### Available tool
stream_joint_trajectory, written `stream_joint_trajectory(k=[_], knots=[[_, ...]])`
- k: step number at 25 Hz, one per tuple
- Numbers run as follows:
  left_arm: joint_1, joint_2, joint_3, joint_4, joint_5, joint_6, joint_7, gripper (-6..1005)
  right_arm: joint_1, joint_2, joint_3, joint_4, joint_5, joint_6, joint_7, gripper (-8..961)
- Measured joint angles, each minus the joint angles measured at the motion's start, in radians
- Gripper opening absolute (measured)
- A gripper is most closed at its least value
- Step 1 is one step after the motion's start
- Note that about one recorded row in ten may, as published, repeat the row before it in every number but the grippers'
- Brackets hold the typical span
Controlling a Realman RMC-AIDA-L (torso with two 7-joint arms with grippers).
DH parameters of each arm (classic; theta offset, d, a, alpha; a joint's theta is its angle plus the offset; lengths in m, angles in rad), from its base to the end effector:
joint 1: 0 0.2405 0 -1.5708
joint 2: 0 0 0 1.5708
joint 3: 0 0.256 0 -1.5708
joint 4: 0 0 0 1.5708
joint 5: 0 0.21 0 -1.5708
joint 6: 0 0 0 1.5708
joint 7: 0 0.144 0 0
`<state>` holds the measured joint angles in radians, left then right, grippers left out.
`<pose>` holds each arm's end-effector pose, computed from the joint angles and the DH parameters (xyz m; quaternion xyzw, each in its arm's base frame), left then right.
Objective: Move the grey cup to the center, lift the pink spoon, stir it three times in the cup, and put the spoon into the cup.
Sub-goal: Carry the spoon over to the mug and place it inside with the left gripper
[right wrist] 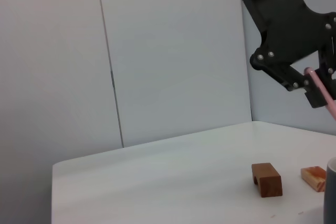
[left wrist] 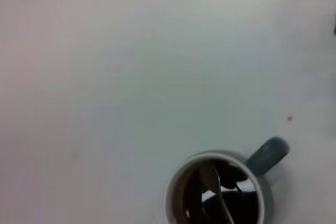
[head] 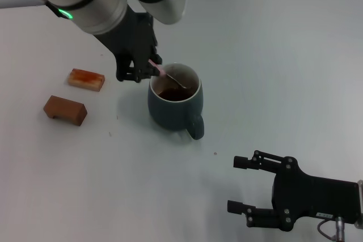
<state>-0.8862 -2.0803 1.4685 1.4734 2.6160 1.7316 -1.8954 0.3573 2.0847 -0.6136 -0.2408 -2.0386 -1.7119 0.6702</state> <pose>-0.0627 0.3622 0.0007 -0.9474 0.1783 0.2524 0.0835 0.2986 0.2119 -0.0595 -0.9328 0.1018 0.3295 0.1048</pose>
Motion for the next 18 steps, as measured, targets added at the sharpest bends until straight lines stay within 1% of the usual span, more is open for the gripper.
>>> stream_joint_trajectory(k=[4,10,13,18], knots=[[0.008,0.0,0.01,0.005,-0.01,0.018,-0.009,246,0.001,0.0,0.0,0.0,0.0,0.0,0.0,790],[0.033,0.004,0.005,0.011,0.048,0.039,-0.022,252,0.005,0.0,0.0,0.0,0.0,0.001,0.0,790],[0.032,0.004,-0.008,0.01,0.062,0.018,-0.028,255,0.008,0.0,0.0,0.0,0.0,0.003,0.0,790],[0.011,0.001,-0.006,-0.021,0.036,-0.01,-0.038,261,0.011,0.001,0.0,0.005,0.0,0.001,0.0,790]])
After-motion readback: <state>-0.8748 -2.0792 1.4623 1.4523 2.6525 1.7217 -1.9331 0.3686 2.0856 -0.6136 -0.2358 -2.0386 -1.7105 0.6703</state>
